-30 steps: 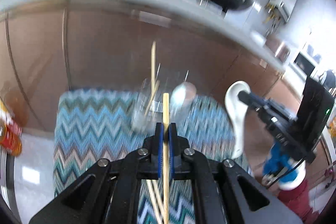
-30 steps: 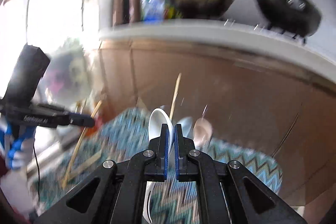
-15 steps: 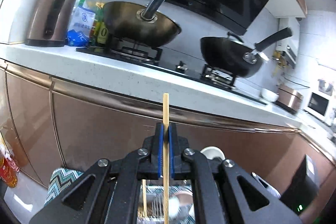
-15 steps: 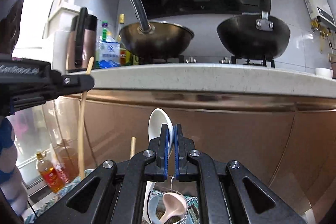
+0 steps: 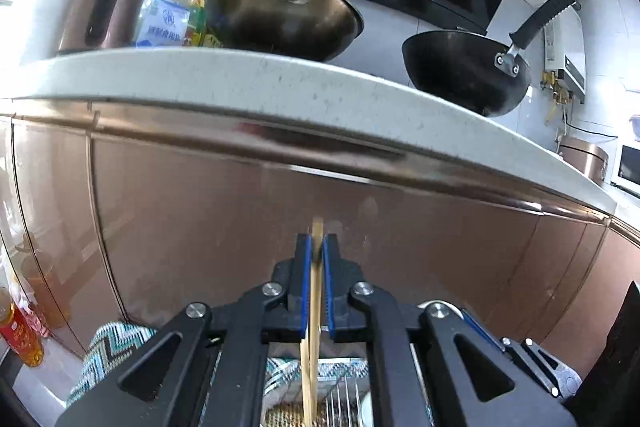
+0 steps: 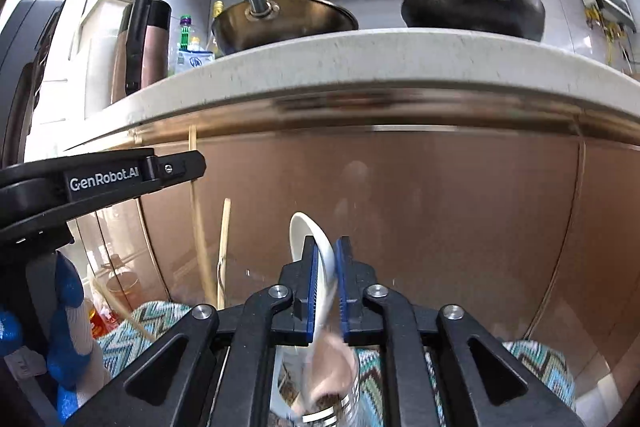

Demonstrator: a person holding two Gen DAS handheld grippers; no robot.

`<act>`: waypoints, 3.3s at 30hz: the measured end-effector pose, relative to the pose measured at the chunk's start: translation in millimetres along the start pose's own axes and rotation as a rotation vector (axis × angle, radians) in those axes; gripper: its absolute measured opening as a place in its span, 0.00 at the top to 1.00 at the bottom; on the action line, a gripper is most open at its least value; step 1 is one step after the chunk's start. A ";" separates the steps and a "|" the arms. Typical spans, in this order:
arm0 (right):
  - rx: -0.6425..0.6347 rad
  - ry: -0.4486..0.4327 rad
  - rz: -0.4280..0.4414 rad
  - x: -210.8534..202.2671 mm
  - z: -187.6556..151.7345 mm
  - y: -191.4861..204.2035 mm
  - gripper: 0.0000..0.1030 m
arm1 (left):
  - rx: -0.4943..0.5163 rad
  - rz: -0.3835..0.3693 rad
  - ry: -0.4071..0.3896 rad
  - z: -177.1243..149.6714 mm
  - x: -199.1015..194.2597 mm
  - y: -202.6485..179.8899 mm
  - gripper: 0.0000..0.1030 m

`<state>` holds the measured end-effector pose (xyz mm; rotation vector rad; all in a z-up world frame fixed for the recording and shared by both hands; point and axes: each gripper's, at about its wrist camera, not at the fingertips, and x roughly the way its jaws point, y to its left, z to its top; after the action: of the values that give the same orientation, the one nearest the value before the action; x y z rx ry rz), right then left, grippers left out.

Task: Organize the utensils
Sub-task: 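Drop the chopstick into the holder with the left tool while the right tool drops the white spoon in, then move both tools back toward the remaining chopsticks on the cloth, then grasp a bamboo chopstick with the left tool while the right tool grasps another chopstick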

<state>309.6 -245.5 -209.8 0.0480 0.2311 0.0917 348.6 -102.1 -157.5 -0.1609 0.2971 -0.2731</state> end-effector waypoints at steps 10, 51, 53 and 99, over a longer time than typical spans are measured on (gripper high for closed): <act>0.003 -0.040 -0.029 -40.4 21.7 -4.0 0.85 | 0.008 0.014 -0.050 23.6 -51.4 3.3 0.74; -0.039 0.053 0.048 -267.7 69.7 45.7 0.68 | 0.135 0.111 0.138 23.8 -289.1 43.0 0.74; -0.043 0.115 0.061 -255.5 58.1 46.5 0.68 | 0.129 0.098 0.220 9.4 -273.6 50.8 0.74; -0.004 1.104 0.178 34.1 -137.1 92.1 0.85 | -0.035 -0.001 1.093 -173.7 -47.3 125.6 0.86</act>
<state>303.2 -145.6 -345.5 0.0091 1.3303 0.2922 281.6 10.8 -333.5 -0.0306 1.3857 -0.3380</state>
